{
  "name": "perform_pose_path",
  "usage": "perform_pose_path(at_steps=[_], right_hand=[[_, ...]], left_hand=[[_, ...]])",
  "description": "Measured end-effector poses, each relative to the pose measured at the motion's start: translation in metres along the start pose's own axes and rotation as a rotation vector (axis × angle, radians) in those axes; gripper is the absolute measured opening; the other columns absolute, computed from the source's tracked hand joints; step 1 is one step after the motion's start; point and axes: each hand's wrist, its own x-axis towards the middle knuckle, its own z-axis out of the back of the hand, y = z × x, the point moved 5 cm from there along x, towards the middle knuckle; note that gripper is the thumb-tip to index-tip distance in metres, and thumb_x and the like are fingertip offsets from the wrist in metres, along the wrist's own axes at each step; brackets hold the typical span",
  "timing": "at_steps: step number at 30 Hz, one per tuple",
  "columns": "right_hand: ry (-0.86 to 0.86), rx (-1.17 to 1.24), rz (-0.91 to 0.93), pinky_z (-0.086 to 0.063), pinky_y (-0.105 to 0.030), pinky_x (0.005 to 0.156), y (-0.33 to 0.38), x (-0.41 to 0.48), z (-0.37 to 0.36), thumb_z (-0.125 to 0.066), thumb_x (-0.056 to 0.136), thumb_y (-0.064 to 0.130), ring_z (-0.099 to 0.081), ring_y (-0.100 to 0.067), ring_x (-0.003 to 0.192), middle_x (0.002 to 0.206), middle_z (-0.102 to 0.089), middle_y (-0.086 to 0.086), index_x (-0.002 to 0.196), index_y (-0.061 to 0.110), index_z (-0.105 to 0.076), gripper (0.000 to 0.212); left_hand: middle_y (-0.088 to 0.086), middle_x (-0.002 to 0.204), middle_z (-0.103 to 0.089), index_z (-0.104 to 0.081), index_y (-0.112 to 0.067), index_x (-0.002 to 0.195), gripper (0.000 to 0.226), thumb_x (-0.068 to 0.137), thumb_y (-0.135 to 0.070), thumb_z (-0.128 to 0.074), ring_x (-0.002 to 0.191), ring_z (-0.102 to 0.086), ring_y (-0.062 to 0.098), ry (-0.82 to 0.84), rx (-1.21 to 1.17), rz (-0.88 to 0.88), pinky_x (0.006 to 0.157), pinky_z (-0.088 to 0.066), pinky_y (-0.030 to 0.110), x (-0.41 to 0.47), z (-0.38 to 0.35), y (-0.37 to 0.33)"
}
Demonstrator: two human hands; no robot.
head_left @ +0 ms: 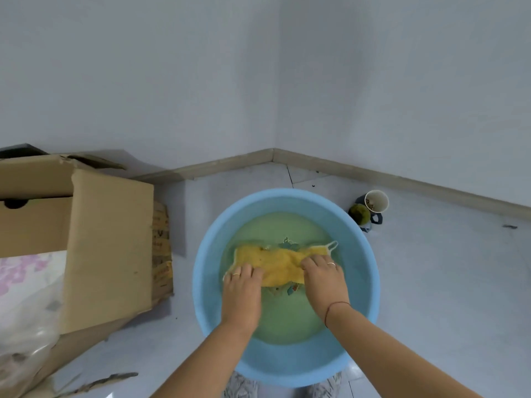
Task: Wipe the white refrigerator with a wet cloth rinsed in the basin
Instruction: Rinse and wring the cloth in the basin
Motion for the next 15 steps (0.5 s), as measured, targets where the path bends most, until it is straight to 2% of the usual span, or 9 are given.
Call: perform_pose_path(at_steps=[3, 5, 8, 10, 12, 14, 15], right_hand=[[0.107, -0.03, -0.062, -0.012, -0.046, 0.116, -0.007, 0.007, -0.036, -0.038, 0.099, 0.037, -0.011, -0.026, 0.145, 0.157, -0.014, -0.005, 0.145, 0.027, -0.03, 0.047], [0.179, -0.005, -0.108, 0.003, -0.055, 0.115, -0.008, 0.016, -0.058, -0.025, 0.099, 0.053, 0.011, -0.029, 0.147, 0.16, 0.011, -0.002, 0.151, 0.037, -0.008, 0.057], [0.288, -0.027, -0.171, 0.012, -0.061, 0.11, -0.009, 0.032, -0.081, -0.012, 0.095, 0.062, 0.028, -0.03, 0.142, 0.156, 0.028, 0.0, 0.149, 0.042, 0.009, 0.061], [0.319, -0.043, -0.203, 0.01, -0.063, 0.11, -0.01, 0.042, -0.09, -0.014, 0.097, 0.059, 0.028, -0.03, 0.142, 0.155, 0.031, 0.0, 0.148, 0.042, 0.01, 0.059], [0.31, -0.007, -0.233, 0.0, -0.064, 0.112, -0.007, 0.051, -0.097, -0.025, 0.1, 0.048, 0.022, -0.032, 0.144, 0.154, 0.032, 0.001, 0.148, 0.044, 0.012, 0.06], [0.225, 0.053, -0.289, -0.014, -0.062, 0.112, -0.003, 0.057, -0.095, -0.038, 0.1, 0.024, 0.009, -0.035, 0.145, 0.155, 0.028, 0.002, 0.148, 0.043, 0.012, 0.072], [0.151, 0.085, -0.335, -0.022, -0.059, 0.11, -0.001, 0.058, -0.09, -0.041, 0.096, 0.013, -0.002, -0.036, 0.143, 0.157, 0.019, 0.0, 0.148, 0.041, 0.01, 0.079]], left_hand=[[0.001, 0.151, -0.024, -0.028, -0.029, 0.147, 0.056, 0.094, -0.017, -0.043, 0.139, -0.024, 0.023, 0.092, -0.105, 0.142, 0.113, -0.022, 0.031, 0.004, -0.036, 0.018], [0.005, 0.159, -0.004, -0.012, -0.028, 0.153, 0.063, 0.098, -0.032, -0.043, 0.144, -0.014, 0.027, 0.066, -0.25, 0.289, 0.117, -0.018, 0.037, 0.01, -0.05, 0.029], [0.006, 0.161, 0.002, -0.003, -0.03, 0.153, 0.069, 0.098, -0.044, -0.04, 0.146, -0.01, 0.028, 0.042, -0.413, 0.399, 0.116, -0.016, 0.042, 0.024, -0.062, 0.035], [0.007, 0.161, 0.0, -0.001, -0.031, 0.153, 0.069, 0.098, -0.048, -0.037, 0.146, -0.011, 0.029, 0.129, -0.462, 0.46, 0.116, -0.016, 0.042, 0.034, -0.071, 0.039], [0.007, 0.161, -0.001, 0.001, -0.031, 0.153, 0.07, 0.097, -0.049, -0.038, 0.146, -0.011, 0.029, 0.227, -0.457, 0.48, 0.116, -0.019, 0.044, 0.044, -0.085, 0.042], [0.007, 0.161, -0.003, -0.001, -0.03, 0.153, 0.073, 0.096, -0.048, -0.042, 0.146, -0.013, 0.031, 0.231, -0.502, 0.515, 0.116, -0.019, 0.045, 0.049, -0.088, 0.038], [0.007, 0.16, -0.005, -0.003, -0.03, 0.153, 0.073, 0.095, -0.048, -0.044, 0.145, -0.015, 0.031, 0.193, -0.562, 0.553, 0.115, -0.02, 0.046, 0.051, -0.087, 0.035]])
